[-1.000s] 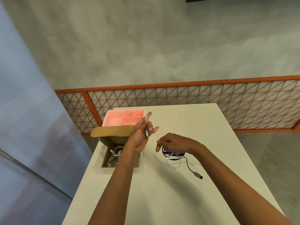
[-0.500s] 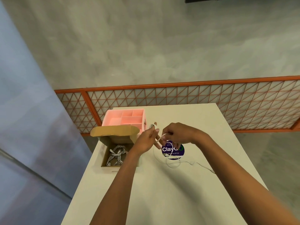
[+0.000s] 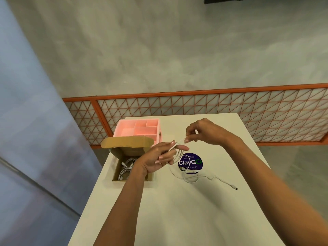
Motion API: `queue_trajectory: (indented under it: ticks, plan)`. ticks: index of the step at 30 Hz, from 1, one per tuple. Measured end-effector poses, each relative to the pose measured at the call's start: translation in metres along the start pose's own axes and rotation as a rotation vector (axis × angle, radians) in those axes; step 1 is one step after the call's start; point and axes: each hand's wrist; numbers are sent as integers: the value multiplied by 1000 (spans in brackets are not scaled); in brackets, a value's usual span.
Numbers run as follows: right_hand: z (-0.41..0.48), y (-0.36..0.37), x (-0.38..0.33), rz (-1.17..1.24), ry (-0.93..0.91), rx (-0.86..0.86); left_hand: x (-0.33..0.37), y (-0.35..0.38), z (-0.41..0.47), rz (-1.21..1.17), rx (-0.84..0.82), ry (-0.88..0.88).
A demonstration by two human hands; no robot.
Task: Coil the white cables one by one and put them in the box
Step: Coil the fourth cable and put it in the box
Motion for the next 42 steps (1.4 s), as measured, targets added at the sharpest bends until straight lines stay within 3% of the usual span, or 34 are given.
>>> queue_trajectory:
  ticks: [3, 6, 13, 18, 22, 24, 28, 30, 32, 34, 37, 42]
  plan:
    - [-1, 13, 1, -49, -52, 115, 0, -4, 0, -168, -51, 35]
    - [-4, 27, -3, 93, 21, 196, 0, -4, 3, -285, -89, 81]
    - [-11, 46, -4, 548, 180, -79, -10, -5, 8, -336, -96, 125]
    - [-12, 38, 3, 524, 152, -286, -13, -3, 9, -359, -16, 131]
    - [-8, 30, 8, 475, 183, -385, -12, -1, 12, -338, -56, 130]
    - [-4, 28, 7, 359, 234, -271, -12, -2, 15, -303, -65, 116]
    - [6, 37, 3, 394, 365, 212, -12, 2, 18, -345, -111, 104]
    - [9, 44, -1, 533, 395, 375, -11, 3, 19, -394, -136, 111]
    - [9, 48, -4, 842, 441, 388, -10, 3, 20, -452, -180, 128]
    - [5, 49, -4, 1211, 487, 226, -9, 1, 19, -500, -217, 161]
    - [-1, 44, 3, 1384, 432, -28, -11, -4, 17, -548, -223, 190]
    - [-7, 42, 12, 1756, 283, -123, -13, -12, 14, -676, -243, 239]
Point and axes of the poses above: each hand's wrist, its own z-axis towards the middle knuckle, its own y-axis out of the palm, x = y × z, and after that the axes turned 4 degrees about -z, right-handed
